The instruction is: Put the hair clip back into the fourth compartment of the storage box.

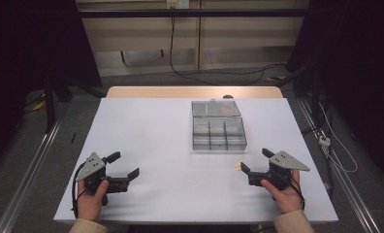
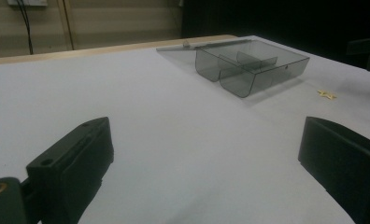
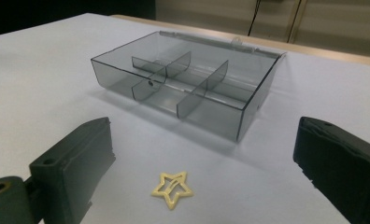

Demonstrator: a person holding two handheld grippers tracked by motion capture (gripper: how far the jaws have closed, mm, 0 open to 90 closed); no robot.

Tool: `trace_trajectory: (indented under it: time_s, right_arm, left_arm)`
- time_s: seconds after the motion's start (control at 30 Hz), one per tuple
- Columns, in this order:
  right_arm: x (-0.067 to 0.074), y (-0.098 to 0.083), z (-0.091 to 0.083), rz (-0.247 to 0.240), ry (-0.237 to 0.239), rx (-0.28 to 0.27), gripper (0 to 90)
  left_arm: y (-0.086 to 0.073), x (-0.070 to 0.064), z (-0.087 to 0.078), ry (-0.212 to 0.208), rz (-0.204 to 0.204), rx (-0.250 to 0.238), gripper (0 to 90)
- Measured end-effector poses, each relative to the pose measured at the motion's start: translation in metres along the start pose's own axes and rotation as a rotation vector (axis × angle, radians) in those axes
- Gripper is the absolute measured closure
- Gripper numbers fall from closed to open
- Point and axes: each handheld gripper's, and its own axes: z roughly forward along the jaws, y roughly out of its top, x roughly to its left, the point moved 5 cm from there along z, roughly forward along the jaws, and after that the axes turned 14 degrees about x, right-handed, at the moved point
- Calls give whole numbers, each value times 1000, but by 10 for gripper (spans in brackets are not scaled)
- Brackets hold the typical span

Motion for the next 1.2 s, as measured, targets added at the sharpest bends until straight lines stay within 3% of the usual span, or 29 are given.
trace_trajectory:
  time_s: [0.2, 0.4, 0.43, 0.67, 1.2]
  right_arm:
    - [-2, 1, 8, -41, -5, 84, 140]
    - [-4, -3, 16, -54, 35, 185, 325]
    - [-2, -5, 19, -67, 57, 220, 411]
    - [2, -11, 26, -98, 96, 305, 578]
    - [2, -11, 37, -123, 114, 355, 618]
  left_arm:
    - [0, -1, 1, -5, 2, 5, 33]
    - [0, -2, 2, -5, 8, 8, 33]
    - [0, -2, 2, -4, 11, 8, 33]
    - [-1, -2, 2, -5, 6, 11, 33]
    - [-2, -2, 3, -8, 11, 18, 33]
